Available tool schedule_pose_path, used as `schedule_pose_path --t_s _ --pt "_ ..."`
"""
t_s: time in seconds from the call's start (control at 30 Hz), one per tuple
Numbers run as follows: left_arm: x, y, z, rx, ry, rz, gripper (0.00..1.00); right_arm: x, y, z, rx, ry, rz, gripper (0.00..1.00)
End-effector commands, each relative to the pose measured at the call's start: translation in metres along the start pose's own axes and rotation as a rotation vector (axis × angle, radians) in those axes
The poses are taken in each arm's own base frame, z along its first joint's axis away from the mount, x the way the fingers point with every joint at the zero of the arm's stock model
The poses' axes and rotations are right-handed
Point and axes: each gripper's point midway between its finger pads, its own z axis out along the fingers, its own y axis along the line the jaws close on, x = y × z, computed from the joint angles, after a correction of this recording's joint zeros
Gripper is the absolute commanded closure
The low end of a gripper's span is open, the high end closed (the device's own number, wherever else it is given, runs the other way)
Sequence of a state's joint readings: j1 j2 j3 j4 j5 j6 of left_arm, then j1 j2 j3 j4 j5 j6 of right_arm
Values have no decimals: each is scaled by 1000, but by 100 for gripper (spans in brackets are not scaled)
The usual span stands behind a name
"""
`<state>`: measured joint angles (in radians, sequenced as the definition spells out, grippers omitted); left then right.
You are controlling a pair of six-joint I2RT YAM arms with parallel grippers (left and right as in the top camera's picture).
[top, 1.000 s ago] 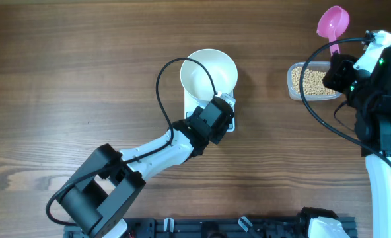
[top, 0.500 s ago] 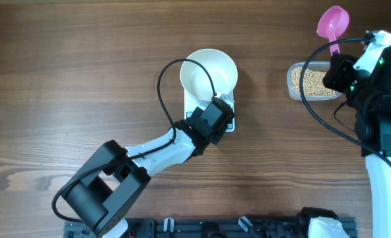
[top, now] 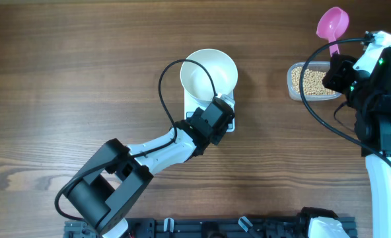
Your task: Scoop item into bowl and weigh 150g on scale
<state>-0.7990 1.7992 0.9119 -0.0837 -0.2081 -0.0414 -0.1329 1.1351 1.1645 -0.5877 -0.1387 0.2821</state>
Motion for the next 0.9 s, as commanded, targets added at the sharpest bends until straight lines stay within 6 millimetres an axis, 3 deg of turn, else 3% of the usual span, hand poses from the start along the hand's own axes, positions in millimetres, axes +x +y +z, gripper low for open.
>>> schedule_pose_path --t_s 0.0,0.67,0.87 --pt "6 -1 6 11 23 11 96 -4 3 -2 -18 -4 -9 96" --pt "7 -1 7 11 25 11 96 -3 4 -2 -19 -4 -9 96" --pt "17 -1 13 7 59 15 96 -3 4 -2 -19 -3 -9 96"
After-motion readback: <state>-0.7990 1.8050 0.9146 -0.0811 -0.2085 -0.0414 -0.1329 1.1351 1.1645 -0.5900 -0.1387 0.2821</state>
